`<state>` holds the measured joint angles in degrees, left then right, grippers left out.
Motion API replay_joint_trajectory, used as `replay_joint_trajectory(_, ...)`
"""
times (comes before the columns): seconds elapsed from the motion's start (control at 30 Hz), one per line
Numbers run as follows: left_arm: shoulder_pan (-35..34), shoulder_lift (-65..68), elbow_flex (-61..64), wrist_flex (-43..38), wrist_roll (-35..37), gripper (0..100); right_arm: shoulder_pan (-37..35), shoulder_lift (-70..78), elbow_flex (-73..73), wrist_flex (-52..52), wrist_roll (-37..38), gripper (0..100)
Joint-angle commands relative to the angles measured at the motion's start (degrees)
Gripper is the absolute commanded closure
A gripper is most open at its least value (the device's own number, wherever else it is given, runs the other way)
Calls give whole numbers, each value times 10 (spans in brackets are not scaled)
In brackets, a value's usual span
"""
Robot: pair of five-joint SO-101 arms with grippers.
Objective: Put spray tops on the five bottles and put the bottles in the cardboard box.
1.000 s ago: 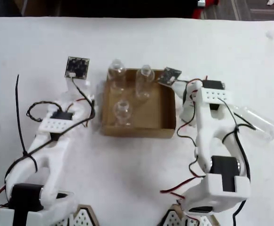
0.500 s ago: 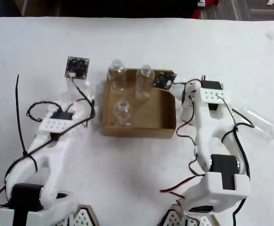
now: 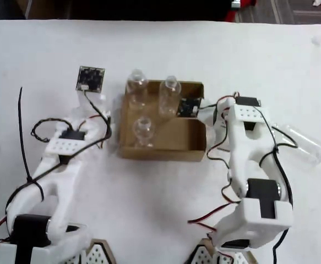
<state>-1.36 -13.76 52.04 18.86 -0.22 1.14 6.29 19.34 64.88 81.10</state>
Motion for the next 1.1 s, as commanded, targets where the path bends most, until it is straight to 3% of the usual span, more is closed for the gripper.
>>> replay_joint_trajectory(0.0,2,-1,-3,-11,-8,976,7,17,-6,-27,6,800)
replay_joint_trajectory(0.17,3,-1,-3,-14,-8,976,7,19,-6,-52,6,828)
replay_joint_trajectory(0.33,3,-1,-3,-14,-8,976,7,19,-6,-70,6,990)
replay_joint_trajectory(0.53,4,-1,-3,-14,-8,976,7,-12,-6,-67,4,950)
replay_joint_trajectory(0.83,4,-1,-3,-14,-8,976,2,-151,-6,-70,-139,950)
replay_joint_trajectory(0.97,4,-1,-3,-12,-8,976,-4,-208,-7,-84,-248,950)
replay_joint_trajectory(1.07,4,-1,-3,-11,-8,976,-8,-245,-7,-105,-372,950)
